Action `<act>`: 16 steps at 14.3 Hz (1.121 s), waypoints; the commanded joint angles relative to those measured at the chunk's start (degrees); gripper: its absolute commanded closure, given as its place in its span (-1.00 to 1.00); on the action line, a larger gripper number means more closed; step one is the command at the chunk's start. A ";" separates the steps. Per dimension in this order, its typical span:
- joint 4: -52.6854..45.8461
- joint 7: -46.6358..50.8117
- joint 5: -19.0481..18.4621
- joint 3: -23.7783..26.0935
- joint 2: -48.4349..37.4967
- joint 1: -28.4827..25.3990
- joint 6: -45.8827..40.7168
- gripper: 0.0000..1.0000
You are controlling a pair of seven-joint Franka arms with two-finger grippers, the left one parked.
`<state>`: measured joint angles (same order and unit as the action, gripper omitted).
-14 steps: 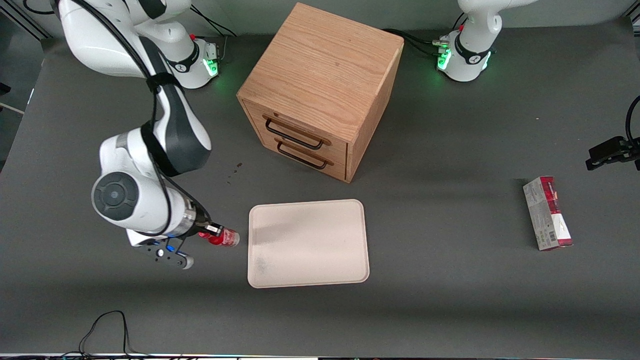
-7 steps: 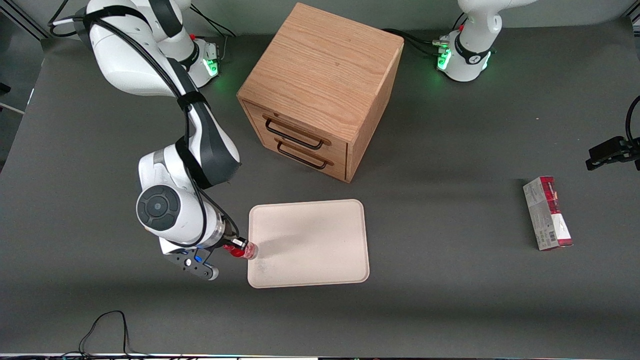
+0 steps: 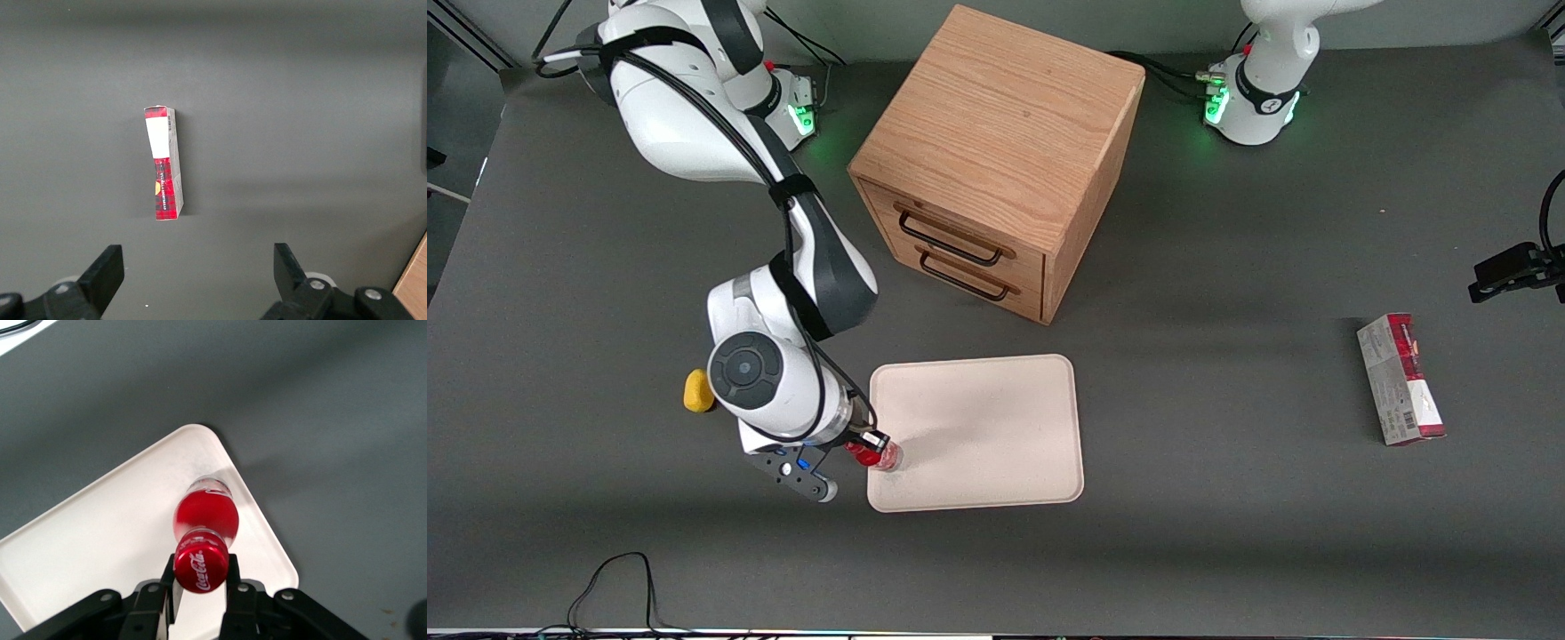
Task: Place coke bottle on tray
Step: 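Lower the bottle upright onto the tray and open the right gripper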
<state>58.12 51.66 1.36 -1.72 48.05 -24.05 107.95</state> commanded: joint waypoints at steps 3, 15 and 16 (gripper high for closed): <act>-2.84 2.66 -1.71 -0.39 2.49 -0.65 1.04 1.00; -2.49 2.83 -5.31 -0.48 3.02 -2.14 1.65 -1.00; -2.49 3.61 -5.40 -0.48 3.02 -2.14 1.65 -1.00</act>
<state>57.57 52.81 -2.60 -1.79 50.07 -25.40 109.54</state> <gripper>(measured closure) 0.357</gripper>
